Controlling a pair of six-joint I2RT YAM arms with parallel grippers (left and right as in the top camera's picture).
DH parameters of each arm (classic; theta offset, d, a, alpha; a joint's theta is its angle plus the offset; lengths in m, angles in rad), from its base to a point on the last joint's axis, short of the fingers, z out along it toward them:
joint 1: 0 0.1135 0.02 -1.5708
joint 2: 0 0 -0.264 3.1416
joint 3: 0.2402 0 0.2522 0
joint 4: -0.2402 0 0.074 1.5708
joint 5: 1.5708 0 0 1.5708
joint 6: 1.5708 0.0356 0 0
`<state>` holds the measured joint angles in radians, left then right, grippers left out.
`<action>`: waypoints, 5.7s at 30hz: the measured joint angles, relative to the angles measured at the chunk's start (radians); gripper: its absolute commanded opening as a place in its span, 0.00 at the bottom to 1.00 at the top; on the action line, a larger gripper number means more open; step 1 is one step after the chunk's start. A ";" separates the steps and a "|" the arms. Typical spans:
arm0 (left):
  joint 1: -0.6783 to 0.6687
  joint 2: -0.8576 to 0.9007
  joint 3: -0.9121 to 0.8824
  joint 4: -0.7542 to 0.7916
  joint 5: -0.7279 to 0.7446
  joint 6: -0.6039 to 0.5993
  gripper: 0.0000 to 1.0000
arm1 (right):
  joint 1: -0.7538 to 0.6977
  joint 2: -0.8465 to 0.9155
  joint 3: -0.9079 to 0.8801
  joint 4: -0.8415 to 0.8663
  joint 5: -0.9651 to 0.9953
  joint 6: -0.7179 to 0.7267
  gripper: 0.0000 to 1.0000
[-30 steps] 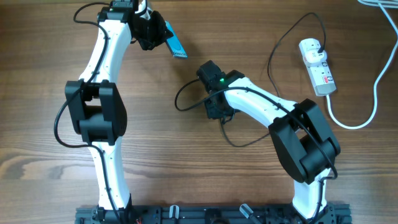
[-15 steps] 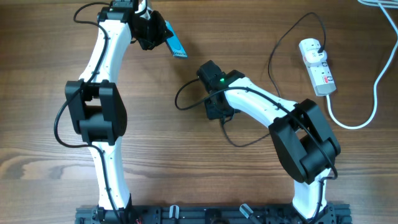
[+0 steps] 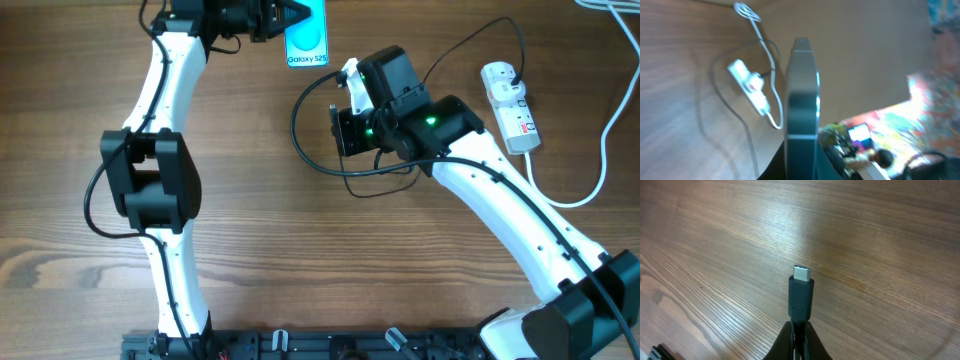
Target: Plug charger to phone and switch on socket
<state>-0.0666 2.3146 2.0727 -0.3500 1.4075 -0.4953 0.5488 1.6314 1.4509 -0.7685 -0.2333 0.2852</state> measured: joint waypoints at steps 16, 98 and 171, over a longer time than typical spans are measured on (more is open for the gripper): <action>-0.086 0.000 0.000 -0.001 0.055 -0.003 0.04 | 0.000 0.000 0.000 0.082 0.031 0.103 0.04; -0.121 0.000 0.000 -0.056 -0.017 0.076 0.04 | 0.000 0.055 0.000 0.118 0.170 0.077 0.04; -0.121 0.000 0.000 -0.068 0.031 0.153 0.04 | -0.010 0.055 0.000 0.074 0.117 0.084 0.04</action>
<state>-0.1879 2.3146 2.0727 -0.4183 1.4380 -0.3420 0.5385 1.6859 1.4509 -0.6941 -0.1162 0.3687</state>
